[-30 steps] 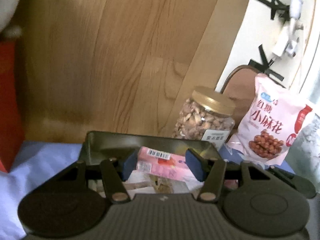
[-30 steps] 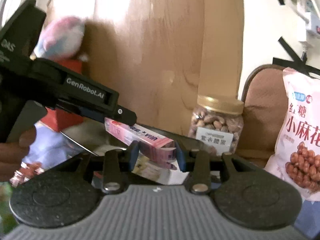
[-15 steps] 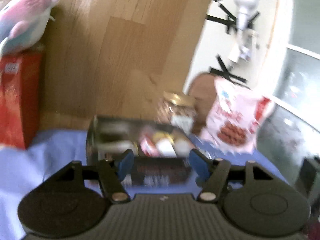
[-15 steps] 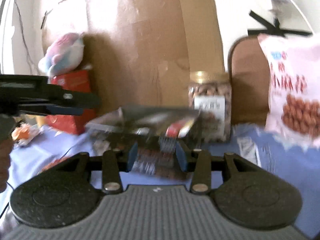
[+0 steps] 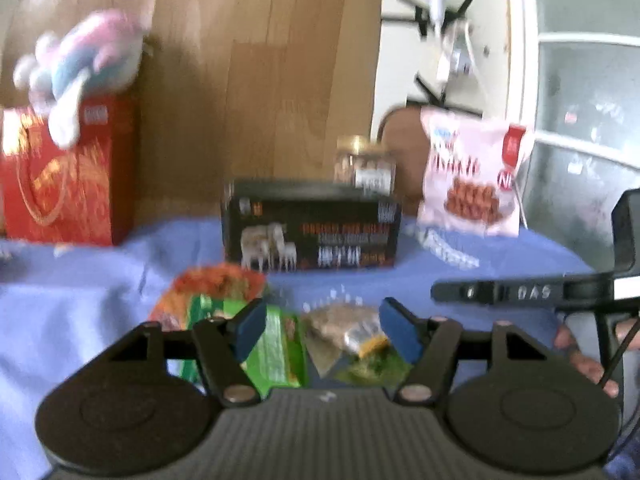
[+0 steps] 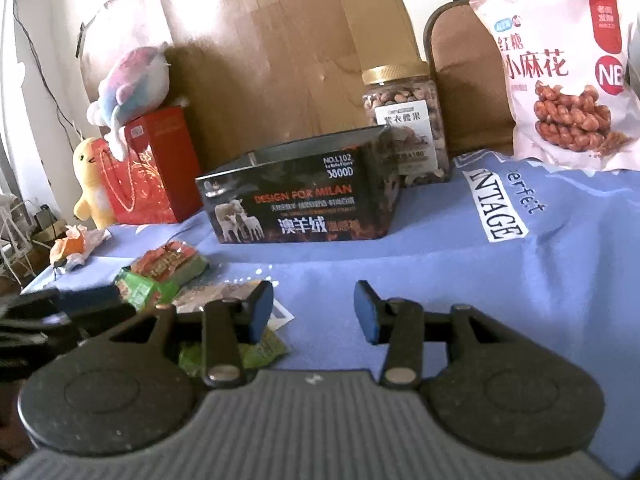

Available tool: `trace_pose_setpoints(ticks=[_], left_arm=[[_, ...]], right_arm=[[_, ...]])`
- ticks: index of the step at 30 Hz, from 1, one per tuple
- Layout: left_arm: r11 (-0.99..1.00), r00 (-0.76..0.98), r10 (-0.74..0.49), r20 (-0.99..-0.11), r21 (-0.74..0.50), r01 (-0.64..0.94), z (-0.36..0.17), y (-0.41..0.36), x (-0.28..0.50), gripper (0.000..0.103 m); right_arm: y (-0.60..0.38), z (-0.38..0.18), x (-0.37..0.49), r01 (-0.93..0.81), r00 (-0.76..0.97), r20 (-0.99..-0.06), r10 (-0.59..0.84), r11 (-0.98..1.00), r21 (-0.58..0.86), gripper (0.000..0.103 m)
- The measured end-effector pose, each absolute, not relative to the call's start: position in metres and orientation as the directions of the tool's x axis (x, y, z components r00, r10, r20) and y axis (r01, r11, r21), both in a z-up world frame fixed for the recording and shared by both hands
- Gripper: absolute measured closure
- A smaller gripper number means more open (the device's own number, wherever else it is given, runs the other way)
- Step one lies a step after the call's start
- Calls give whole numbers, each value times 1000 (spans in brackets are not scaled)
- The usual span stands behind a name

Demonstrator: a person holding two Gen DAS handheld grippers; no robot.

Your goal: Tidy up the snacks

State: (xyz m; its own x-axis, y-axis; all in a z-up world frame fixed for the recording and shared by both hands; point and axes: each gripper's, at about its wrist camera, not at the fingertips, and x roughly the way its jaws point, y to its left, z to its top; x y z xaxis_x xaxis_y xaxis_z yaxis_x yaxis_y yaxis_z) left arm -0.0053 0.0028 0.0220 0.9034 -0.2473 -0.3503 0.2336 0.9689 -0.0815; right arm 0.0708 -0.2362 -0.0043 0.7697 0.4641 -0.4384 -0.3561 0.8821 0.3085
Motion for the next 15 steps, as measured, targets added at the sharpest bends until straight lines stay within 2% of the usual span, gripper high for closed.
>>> trace_pose_setpoints(ticks=[5, 15], left_arm=[[965, 904, -254, -343, -27, 261, 22, -7, -8, 32], [963, 895, -266, -359, -64, 261, 21, -3, -5, 32]], right_arm=[[-238, -7, 72, -345, 767, -447, 460, 884, 316, 51], [-235, -8, 75, -352, 751, -468, 466, 882, 313, 49]])
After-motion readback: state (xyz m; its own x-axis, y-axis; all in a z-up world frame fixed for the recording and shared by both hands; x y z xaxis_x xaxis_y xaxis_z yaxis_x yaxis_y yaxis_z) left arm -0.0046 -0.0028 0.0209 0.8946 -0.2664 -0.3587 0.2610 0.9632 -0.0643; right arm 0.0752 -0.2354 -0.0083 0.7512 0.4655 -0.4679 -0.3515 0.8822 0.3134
